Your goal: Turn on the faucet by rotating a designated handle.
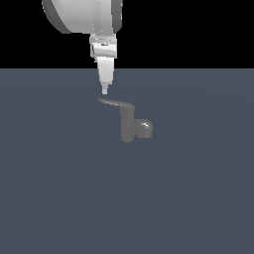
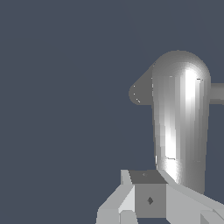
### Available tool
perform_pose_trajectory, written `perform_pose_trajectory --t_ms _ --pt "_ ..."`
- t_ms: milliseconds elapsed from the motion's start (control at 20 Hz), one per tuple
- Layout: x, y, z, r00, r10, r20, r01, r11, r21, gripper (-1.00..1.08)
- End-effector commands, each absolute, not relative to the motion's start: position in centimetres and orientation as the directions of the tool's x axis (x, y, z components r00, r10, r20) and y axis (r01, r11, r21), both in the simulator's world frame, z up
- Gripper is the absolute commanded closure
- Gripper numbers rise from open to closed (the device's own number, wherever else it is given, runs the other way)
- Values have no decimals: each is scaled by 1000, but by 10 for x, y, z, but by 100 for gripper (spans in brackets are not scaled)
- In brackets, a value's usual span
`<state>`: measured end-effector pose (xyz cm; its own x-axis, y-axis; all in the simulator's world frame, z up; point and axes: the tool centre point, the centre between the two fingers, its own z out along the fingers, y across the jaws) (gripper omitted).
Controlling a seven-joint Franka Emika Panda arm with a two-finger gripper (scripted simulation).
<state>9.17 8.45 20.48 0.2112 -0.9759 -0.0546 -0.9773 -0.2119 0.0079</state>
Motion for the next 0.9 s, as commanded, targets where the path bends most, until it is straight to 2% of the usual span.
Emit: perform_pose_trajectory --t_ms 0,450,850 --pt "98 86 193 175 -984 -34 -985 -175 6 108" --pt "108 89 173 118 -993 0 -993 -118 0 108" --pt "100 90 173 119 -993 0 -993 -119 1 108"
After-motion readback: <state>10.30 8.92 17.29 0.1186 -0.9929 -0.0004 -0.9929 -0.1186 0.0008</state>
